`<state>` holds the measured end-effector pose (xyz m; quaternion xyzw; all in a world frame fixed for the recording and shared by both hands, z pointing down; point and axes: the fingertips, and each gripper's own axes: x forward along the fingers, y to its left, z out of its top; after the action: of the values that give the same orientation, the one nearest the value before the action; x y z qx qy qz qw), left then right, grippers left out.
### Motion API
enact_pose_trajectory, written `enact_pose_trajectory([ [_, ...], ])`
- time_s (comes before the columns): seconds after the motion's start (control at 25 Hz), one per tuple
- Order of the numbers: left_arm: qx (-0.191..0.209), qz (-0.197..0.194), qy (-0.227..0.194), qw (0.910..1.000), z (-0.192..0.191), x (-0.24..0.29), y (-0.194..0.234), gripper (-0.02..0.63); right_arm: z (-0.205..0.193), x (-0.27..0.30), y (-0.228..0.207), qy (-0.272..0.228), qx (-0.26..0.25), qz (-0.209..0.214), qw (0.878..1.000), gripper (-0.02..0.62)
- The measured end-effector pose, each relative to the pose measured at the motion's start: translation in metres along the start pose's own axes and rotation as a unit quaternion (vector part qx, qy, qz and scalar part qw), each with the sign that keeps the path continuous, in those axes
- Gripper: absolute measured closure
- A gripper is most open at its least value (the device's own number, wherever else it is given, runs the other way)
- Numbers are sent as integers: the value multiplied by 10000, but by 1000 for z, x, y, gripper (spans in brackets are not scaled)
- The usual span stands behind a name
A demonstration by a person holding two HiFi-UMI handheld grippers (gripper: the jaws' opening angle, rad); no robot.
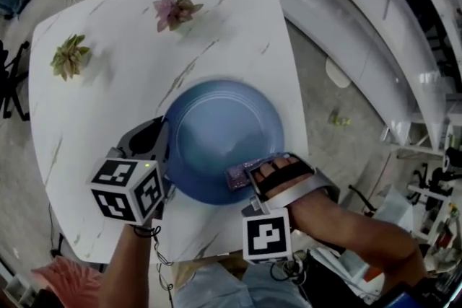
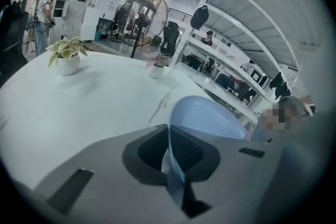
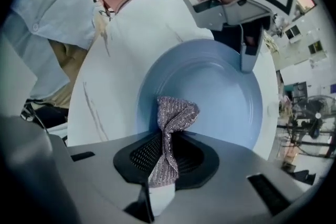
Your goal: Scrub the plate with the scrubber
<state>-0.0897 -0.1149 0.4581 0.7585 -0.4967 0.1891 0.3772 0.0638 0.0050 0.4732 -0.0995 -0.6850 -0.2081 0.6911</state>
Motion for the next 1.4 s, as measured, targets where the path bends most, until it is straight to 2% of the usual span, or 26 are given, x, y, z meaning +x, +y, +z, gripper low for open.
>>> enact_pose_trajectory([
  [0.32, -28, -37, 12, 10000, 0, 0, -1, 591, -19, 1, -18, 184, 1107, 12, 9937, 520],
  [0.56, -40, -26, 3, 10000, -1, 0, -2, 591, -41, 6, -46, 266, 2184, -297, 9750, 520],
  [0.76, -69, -34, 26, 10000, -2, 0, -3, 591, -53, 9, -73, 235, 2801, -513, 9583, 518],
  [1.08, -77, -48, 35, 10000, -2, 0, -5, 591, -61, 14, -113, 213, 3090, -843, 9471, 514],
  [1.4, -138, -95, 92, 9998, -2, 1, -6, 591, -47, 21, -141, 64, 2786, -1082, 9543, 514],
])
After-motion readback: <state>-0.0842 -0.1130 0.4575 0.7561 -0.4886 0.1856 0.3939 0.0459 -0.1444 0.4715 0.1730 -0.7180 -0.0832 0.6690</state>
